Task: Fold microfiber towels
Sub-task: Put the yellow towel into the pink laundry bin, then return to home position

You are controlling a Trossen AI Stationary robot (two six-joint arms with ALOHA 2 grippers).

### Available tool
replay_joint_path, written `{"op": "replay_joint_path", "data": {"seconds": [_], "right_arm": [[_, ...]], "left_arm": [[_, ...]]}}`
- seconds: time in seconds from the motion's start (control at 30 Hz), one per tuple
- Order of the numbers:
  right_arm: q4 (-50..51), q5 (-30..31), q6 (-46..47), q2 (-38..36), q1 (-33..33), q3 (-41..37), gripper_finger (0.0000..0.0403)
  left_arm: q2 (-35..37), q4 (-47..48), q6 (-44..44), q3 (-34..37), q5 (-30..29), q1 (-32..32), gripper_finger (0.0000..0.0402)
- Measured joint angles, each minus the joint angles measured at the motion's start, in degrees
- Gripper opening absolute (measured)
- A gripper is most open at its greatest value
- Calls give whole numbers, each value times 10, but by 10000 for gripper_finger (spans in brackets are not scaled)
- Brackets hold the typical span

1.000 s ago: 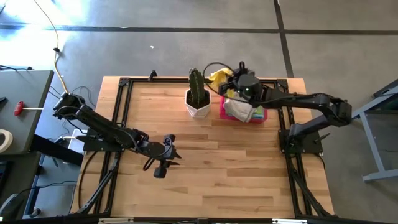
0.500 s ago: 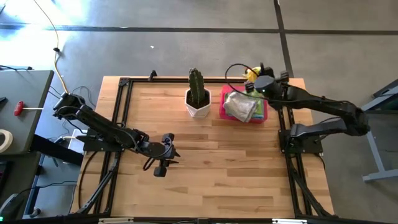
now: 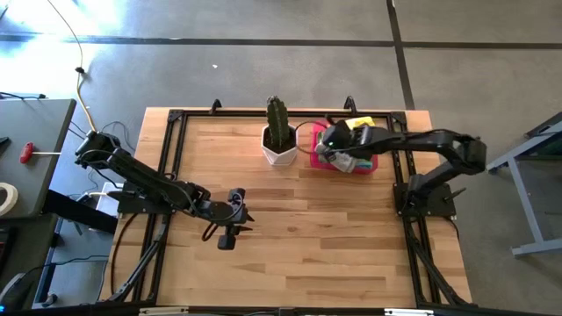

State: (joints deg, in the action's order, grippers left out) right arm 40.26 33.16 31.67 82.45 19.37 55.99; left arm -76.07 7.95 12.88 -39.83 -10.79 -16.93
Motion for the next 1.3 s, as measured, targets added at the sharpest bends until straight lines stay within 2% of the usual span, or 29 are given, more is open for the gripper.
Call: {"op": "replay_joint_path", "data": {"seconds": [0.17,0.43,0.63,0.7,0.8,1.0,1.17,1.3], "right_arm": [[0,-37,-9,35,-8,29,2],[-6,-18,-23,21,-23,82,2],[9,-79,-44,49,-51,70,2],[7,-82,-50,61,-60,69,7],[-1,-83,-53,69,-70,69,28],[-8,-115,-79,57,-81,69,101],[-6,-118,-89,6,-82,69,143],[5,-117,-139,-47,-87,69,153]], "left_arm": [[0,0,0,0,0,0,119],[0,0,0,0,-2,0,119],[0,0,0,0,-3,0,119],[0,-1,0,0,-4,0,119],[0,-3,0,0,-4,0,119],[0,-3,0,0,-4,0,119],[0,0,0,0,-30,0,119],[0,0,-13,0,-69,1,119]]}}
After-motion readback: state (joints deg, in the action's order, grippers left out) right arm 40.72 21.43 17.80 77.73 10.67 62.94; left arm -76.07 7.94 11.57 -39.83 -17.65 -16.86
